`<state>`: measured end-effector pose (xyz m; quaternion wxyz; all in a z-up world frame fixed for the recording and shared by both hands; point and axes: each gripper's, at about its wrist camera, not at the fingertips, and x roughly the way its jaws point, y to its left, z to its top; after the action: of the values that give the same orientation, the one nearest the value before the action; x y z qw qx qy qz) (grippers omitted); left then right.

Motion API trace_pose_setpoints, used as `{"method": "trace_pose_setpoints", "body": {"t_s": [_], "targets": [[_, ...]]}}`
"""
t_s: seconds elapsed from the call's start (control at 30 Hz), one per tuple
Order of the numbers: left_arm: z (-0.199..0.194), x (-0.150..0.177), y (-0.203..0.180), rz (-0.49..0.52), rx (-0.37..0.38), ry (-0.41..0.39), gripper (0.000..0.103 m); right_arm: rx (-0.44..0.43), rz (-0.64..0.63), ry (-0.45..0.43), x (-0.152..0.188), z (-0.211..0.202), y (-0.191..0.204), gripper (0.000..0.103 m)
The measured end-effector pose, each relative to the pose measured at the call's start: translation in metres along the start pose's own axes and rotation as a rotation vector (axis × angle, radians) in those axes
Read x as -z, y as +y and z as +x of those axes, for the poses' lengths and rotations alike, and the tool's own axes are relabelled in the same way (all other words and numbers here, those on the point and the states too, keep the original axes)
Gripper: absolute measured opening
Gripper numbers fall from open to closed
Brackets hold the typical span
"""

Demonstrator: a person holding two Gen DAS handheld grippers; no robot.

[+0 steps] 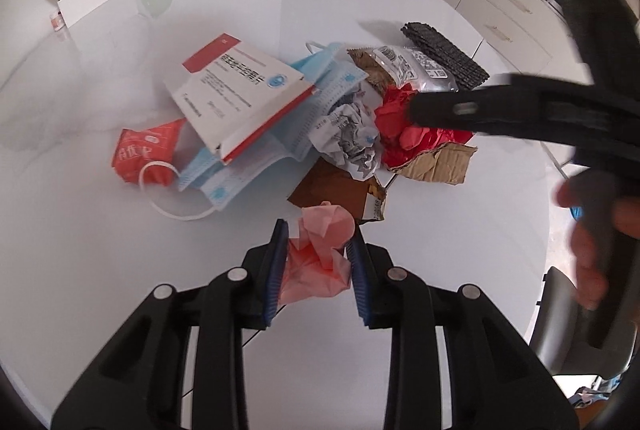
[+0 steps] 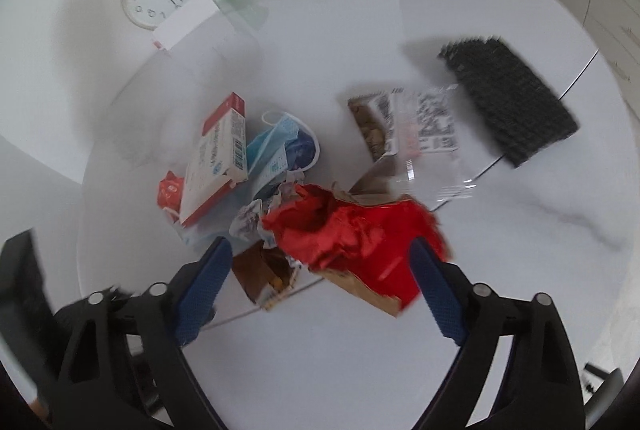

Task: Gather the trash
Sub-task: 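Grasp the pink tissue with the left tool while the right tool grasps the red wrapping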

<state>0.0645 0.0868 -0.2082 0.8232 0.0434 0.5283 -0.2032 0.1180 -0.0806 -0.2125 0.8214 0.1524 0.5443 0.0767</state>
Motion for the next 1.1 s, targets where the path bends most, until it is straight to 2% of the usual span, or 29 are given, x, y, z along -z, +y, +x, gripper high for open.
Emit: {"method": "trace_pose_setpoints", "body": {"t_s": [0.13,0.17,0.23,0.27,0.47,0.63,0.7,0.73,0.77,0.8,0.83,1.03,1.1], "targets": [[-0.006,0.001,0.006,0.006,0.013,-0.002,0.03,-0.006,0.025,0.045,-0.001,0.018,0.001,0.058],[-0.008,0.001,0.007,0.01,0.012,-0.005,0.029,-0.001,0.028,0.047,0.0,0.02,0.001,0.047],[-0.011,0.001,0.009,0.018,0.013,-0.01,0.029,-0.014,0.038,0.037,0.001,0.017,0.001,0.037],[-0.014,0.001,0.01,0.016,0.013,-0.015,0.03,-0.017,0.041,0.029,0.001,0.015,0.001,0.026],[-0.027,0.002,0.018,-0.013,0.016,-0.04,0.03,-0.022,0.015,-0.004,-0.001,0.001,0.004,0.012],[-0.034,0.005,0.021,-0.031,0.004,-0.05,0.03,-0.016,0.001,-0.025,0.001,-0.008,0.005,0.01],[-0.036,0.007,0.021,-0.032,-0.003,-0.052,0.03,-0.012,0.017,-0.02,0.002,-0.01,0.004,0.015],[-0.036,0.008,0.021,-0.032,-0.003,-0.052,0.03,-0.016,0.031,-0.017,0.002,-0.01,0.004,0.034],[-0.037,0.009,0.021,-0.035,-0.003,-0.052,0.03,-0.013,0.042,-0.018,0.004,-0.011,0.004,0.059],[-0.038,0.01,0.022,-0.04,-0.001,-0.051,0.03,0.018,0.055,-0.031,0.005,-0.013,0.004,0.067],[-0.038,0.011,0.022,-0.044,0.001,-0.049,0.03,0.034,0.057,-0.038,0.005,-0.012,0.005,0.07],[-0.036,0.014,0.023,-0.038,0.006,-0.04,0.03,0.071,0.05,-0.005,-0.001,0.017,0.008,0.07],[-0.037,0.014,0.022,-0.031,0.005,-0.043,0.03,0.055,0.072,0.004,-0.002,0.026,0.005,0.06]]}}
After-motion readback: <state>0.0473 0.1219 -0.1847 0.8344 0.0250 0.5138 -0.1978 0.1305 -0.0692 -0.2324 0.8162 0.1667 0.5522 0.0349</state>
